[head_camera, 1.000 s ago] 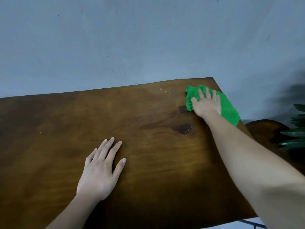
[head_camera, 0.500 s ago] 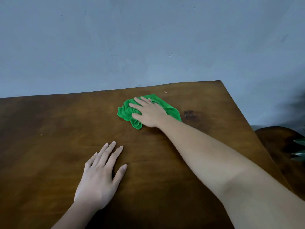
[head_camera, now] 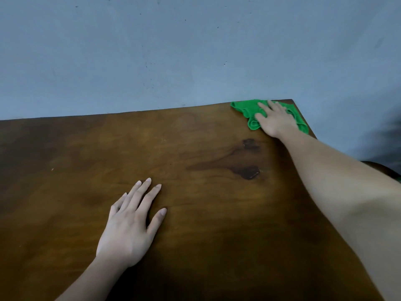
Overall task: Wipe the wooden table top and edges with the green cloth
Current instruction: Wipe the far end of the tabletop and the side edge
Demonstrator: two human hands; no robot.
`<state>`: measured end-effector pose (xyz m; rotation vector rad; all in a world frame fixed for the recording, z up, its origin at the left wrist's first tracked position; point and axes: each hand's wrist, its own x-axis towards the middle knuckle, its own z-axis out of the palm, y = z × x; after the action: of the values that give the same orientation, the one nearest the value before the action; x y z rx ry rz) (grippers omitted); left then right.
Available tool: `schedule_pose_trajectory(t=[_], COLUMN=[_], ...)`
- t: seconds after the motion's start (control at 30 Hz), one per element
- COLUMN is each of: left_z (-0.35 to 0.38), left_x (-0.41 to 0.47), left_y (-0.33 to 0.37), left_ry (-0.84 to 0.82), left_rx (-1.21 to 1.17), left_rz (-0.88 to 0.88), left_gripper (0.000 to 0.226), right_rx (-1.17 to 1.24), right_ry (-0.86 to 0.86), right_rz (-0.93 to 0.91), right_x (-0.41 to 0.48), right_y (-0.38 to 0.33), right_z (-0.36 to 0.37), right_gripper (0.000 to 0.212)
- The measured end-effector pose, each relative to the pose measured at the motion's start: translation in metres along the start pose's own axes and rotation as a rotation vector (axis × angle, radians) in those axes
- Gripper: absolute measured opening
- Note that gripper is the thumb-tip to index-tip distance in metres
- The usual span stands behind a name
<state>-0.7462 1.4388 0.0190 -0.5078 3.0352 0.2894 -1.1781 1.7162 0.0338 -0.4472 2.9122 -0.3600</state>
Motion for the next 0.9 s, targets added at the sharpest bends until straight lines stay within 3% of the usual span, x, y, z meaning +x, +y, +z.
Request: schedule_pose_trajectory(t=[0.27, 0.7, 0.9], left_z=[-0.002, 0.004, 0.005], left_x=[0.001, -0.001, -0.001], left_y=[0.000, -0.007, -0.008], left_ry=[-0.003, 0.048, 0.044], left_rx=[-0.013, 0.008, 0.008], left_rz=[0.007, 0.074, 0.091], left_gripper=[0.087, 0.083, 0.086], right_rx=[0.000, -0.036, 0.039], right_ry=[0.033, -0.101, -0.098], right_rz=[0.095, -0.345, -0.396], right_x=[-0.067, -0.274, -0.310], right_y=[-0.004, -0.169, -0.153], right_z=[0.018, 0.096, 0.095], right_gripper=[0.073, 0.073, 0.068])
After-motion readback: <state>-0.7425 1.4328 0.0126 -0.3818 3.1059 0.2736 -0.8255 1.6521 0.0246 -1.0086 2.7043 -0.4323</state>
